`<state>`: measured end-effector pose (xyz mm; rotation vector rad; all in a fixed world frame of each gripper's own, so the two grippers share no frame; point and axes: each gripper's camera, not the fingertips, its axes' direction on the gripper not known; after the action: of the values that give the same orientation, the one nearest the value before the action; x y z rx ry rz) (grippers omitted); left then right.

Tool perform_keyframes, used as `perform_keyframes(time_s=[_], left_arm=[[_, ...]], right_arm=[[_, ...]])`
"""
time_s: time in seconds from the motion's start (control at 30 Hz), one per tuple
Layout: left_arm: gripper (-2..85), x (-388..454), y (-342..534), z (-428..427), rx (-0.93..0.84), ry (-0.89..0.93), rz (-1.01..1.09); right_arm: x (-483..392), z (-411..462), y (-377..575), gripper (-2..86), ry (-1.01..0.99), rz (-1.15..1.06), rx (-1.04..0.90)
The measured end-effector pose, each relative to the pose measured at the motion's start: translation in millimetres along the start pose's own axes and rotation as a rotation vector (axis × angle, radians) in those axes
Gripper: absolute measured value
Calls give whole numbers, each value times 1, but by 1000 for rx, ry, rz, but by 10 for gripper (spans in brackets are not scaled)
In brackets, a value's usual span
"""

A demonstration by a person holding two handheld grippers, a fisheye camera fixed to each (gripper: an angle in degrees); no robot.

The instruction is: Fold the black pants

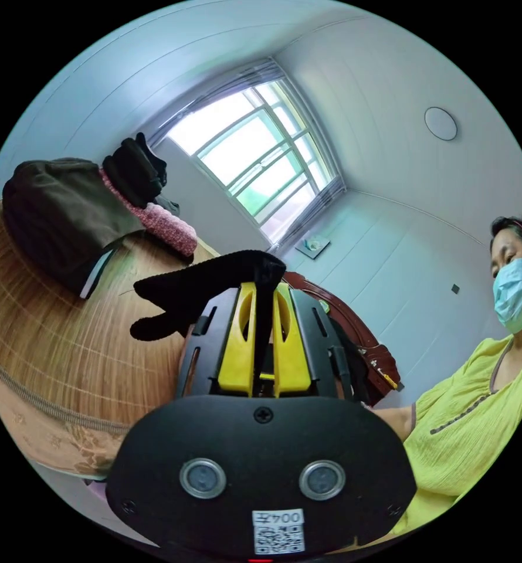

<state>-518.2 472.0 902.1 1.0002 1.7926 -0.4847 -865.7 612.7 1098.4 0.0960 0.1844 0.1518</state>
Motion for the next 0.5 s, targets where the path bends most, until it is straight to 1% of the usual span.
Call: perform_keyframes(time_s=[0.17, 0.27, 0.3, 0.37, 0.4, 0.43, 0.47, 0.5], left_arm=[[20, 56, -26, 57, -88, 44, 125], [26, 107, -43, 112, -206, 66, 227], [29, 133, -46, 140, -271, 70, 287], [36, 172, -43, 188, -394, 62, 372], [42, 195, -34, 226, -500, 47, 418], [50, 216, -18, 265, -609, 41, 478], [55, 224, -8, 284, -662, 40, 507], [67, 235, 17, 322, -767, 51, 545]], right_arm=[[53, -56, -7, -7, -146, 24, 96], [97, -102, -4, -7, -269, 40, 169], [107, -111, 0, -7, -291, 45, 184], [157, -143, 29, -7, -364, 83, 243], [173, -147, 40, -7, -378, 105, 254], [209, -150, 64, -7, -398, 170, 267], [251, -143, 90, -7, -400, 265, 262], [274, -137, 105, -7, -398, 328, 251]])
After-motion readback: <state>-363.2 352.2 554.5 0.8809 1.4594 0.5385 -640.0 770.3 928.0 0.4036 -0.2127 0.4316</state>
